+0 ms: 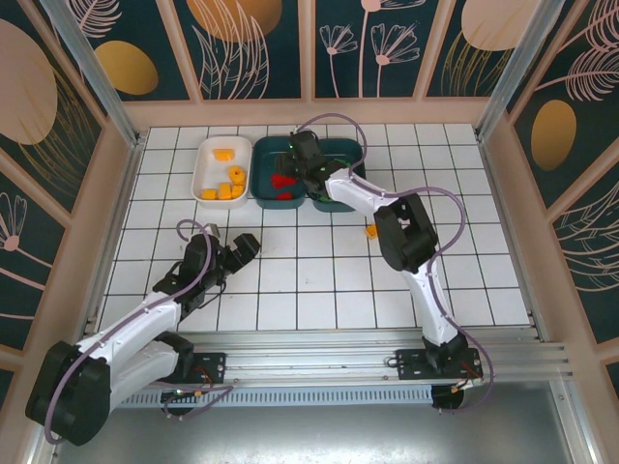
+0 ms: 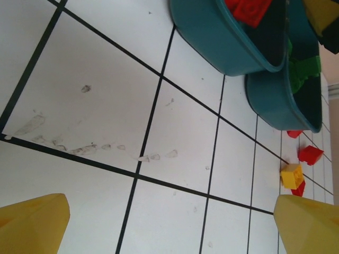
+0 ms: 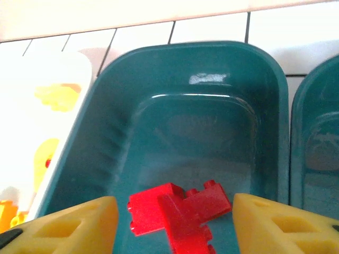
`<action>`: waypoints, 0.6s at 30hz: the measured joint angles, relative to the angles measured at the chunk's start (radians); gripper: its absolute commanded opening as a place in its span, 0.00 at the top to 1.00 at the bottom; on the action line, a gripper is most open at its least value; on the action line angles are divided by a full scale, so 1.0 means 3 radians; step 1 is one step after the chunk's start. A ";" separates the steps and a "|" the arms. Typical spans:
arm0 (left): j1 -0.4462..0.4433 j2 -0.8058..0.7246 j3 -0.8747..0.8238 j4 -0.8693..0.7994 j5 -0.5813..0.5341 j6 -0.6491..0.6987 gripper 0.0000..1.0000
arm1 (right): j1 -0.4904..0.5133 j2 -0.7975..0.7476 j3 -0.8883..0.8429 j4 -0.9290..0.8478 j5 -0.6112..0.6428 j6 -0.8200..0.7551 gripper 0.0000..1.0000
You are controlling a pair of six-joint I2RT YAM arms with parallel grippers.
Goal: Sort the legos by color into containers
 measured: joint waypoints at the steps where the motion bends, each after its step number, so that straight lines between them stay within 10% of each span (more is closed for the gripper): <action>1: 0.0000 -0.0037 0.0000 0.0015 0.0019 0.0004 0.01 | 0.0017 -0.0121 -0.0130 0.0039 0.0014 -0.0023 0.39; 11: 0.0000 0.0154 -0.0146 0.0713 0.0407 -0.0014 0.01 | -0.0023 -0.2327 -0.2497 0.0421 0.0562 0.0008 0.36; 18: -0.0277 0.0904 0.0055 0.1071 0.0703 0.0039 0.01 | -0.0150 -0.2640 -0.3613 0.0134 0.0893 0.0291 0.30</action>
